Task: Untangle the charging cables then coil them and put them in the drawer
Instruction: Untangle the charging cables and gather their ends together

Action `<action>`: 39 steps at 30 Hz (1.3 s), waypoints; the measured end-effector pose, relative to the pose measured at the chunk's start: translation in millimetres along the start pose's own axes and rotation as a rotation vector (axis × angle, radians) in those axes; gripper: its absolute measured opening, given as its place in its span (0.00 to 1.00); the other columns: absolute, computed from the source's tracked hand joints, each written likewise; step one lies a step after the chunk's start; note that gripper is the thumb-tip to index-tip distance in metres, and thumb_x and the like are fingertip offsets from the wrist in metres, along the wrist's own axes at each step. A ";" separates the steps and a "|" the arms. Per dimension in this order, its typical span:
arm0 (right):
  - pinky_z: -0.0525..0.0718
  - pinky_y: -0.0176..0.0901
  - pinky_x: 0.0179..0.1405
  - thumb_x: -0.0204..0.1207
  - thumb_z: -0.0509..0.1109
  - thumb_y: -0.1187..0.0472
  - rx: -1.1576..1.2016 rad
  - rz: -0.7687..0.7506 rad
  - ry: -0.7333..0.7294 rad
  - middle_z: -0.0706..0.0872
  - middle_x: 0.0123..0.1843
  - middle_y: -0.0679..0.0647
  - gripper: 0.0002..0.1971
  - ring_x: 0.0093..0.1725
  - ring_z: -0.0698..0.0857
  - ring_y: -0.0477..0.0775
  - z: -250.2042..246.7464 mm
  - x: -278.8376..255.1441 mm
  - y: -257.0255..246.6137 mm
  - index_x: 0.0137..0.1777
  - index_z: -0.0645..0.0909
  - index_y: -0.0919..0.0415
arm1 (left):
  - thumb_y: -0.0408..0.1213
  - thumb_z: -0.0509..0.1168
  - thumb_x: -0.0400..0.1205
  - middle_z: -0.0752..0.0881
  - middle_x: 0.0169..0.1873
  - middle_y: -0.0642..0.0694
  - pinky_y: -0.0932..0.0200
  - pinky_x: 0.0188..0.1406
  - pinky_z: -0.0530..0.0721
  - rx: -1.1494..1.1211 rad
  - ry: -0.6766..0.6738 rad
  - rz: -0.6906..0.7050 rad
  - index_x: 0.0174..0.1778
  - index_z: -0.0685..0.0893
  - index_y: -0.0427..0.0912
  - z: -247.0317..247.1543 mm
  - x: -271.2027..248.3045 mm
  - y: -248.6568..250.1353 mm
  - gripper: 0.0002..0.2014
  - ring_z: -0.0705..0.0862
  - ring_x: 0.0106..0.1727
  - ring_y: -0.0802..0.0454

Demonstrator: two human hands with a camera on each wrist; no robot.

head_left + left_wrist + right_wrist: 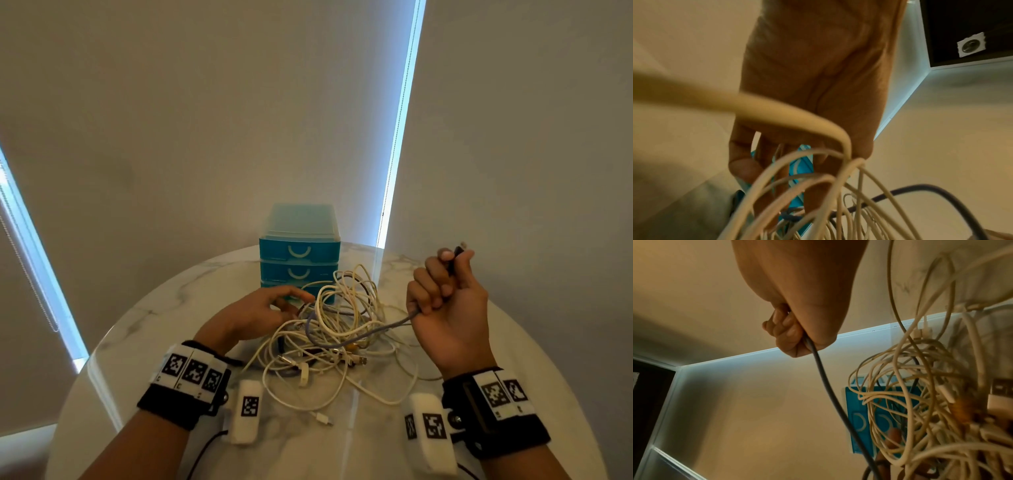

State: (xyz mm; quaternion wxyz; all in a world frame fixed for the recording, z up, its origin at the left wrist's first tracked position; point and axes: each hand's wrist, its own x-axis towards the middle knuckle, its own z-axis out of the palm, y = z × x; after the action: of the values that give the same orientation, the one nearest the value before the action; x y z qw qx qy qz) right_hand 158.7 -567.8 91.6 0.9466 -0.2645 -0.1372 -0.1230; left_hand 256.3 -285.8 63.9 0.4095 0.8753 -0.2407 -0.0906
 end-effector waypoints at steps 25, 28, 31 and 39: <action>0.86 0.38 0.51 0.83 0.81 0.55 -1.066 -0.134 0.092 0.90 0.42 0.49 0.21 0.42 0.90 0.40 13.4 -10.0 39.5 0.75 0.85 0.41 | 0.31 0.78 0.78 0.94 0.48 0.37 0.59 0.42 0.88 -0.765 0.189 0.476 0.55 0.91 0.40 1.0 -28.9 61.4 0.10 0.93 0.46 0.45; 0.91 0.38 0.63 0.79 0.84 0.57 -1.209 -0.151 0.056 0.96 0.50 0.46 0.12 0.56 0.93 0.38 17.0 -12.2 39.3 0.62 0.94 0.48 | 0.26 0.77 0.80 0.94 0.47 0.39 0.61 0.42 0.88 -0.681 0.098 0.523 0.51 0.90 0.39 7.7 -34.8 68.4 0.07 0.94 0.46 0.45; 0.91 0.40 0.59 0.80 0.83 0.55 -1.200 -0.237 0.126 0.97 0.52 0.41 0.06 0.55 0.93 0.39 16.7 -12.0 38.3 0.55 0.96 0.47 | 0.28 0.75 0.82 0.95 0.49 0.40 0.62 0.47 0.89 -0.668 0.093 0.500 0.54 0.90 0.40 10.0 -36.0 72.0 0.06 0.95 0.51 0.45; 0.87 0.31 0.50 0.91 0.69 0.62 -1.044 -0.472 -0.062 0.95 0.56 0.54 0.07 0.49 0.92 0.40 25.9 -5.5 37.6 0.64 0.87 0.62 | 0.46 0.67 0.91 0.89 0.71 0.57 0.56 0.64 0.91 -0.366 0.014 0.235 0.80 0.78 0.55 16.1 -11.4 46.2 0.20 0.88 0.71 0.59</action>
State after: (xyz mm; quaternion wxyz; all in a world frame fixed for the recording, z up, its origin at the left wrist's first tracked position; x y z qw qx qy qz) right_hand 160.0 -521.9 93.6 0.6331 -0.6625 -0.1415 -0.3745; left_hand 224.7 -316.3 88.2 0.5711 0.7528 -0.3178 -0.0785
